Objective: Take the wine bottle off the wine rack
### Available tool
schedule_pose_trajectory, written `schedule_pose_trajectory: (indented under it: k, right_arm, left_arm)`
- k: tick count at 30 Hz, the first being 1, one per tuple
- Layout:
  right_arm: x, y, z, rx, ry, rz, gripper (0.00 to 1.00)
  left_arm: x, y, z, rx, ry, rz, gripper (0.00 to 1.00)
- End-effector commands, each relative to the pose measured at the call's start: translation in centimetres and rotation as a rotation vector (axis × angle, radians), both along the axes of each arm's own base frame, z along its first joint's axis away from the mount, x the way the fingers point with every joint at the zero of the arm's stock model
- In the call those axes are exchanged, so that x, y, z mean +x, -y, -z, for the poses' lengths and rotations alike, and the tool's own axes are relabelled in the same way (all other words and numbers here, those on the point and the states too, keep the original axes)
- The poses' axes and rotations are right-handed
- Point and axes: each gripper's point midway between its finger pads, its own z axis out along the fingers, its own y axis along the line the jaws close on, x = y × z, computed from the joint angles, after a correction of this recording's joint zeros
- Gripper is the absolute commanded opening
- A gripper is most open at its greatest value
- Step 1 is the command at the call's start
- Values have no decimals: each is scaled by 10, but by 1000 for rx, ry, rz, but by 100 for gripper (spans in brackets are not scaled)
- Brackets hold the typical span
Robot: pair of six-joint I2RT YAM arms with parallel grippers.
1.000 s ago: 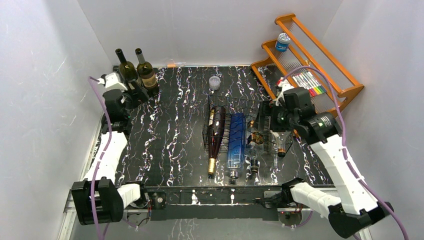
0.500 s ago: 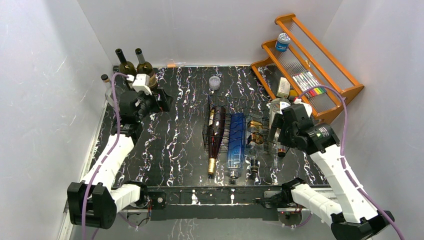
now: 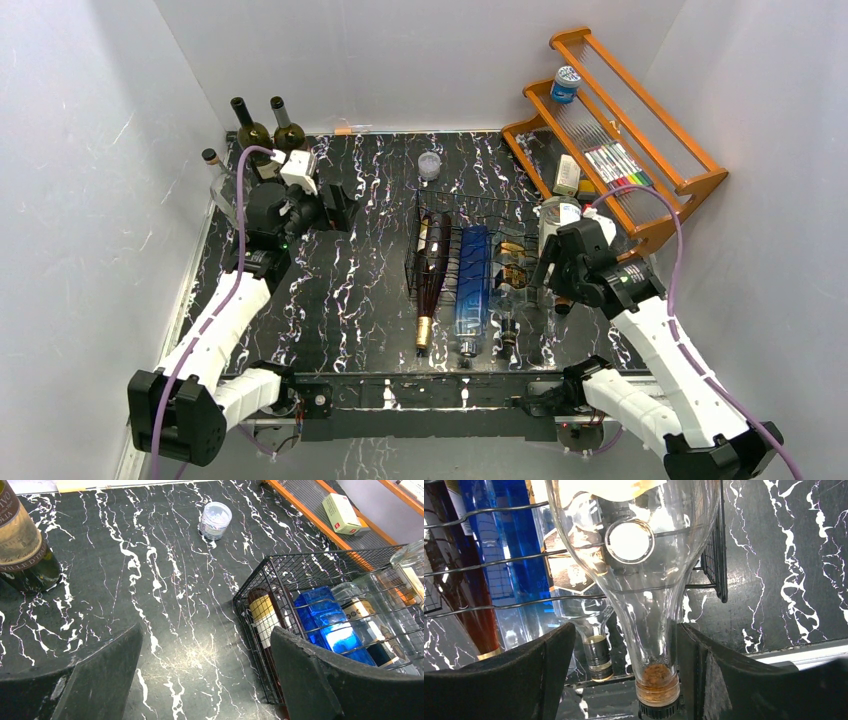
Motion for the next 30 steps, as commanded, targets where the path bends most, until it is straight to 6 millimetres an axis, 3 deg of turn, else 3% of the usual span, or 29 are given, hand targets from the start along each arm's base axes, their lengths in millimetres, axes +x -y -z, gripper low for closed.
schedule_pose_trajectory:
  k: [1,5,15,21,25,30]
  right_arm:
    - [11,-5,7,30,25,35,80]
    - [12,-2,19,38,31,91,75]
    - [22,-8,12,94,99,112,50]
    - [26,-20,-18,193,223,58,32]
    - [31,-30,-48,281,366,8,20]
    - [32,-40,-62,351,411,-26,9]
  left_arm:
    - [-3,4,-25,-2,67,12,98]
    - [-6,14,-24,-17,71,50,98]
    - [-6,9,-19,-2,56,8,99]
    - [-5,8,-18,-1,55,1,98]
    - [-4,8,-17,-1,50,-2,98]
    - [-4,7,-14,2,45,-7,98]
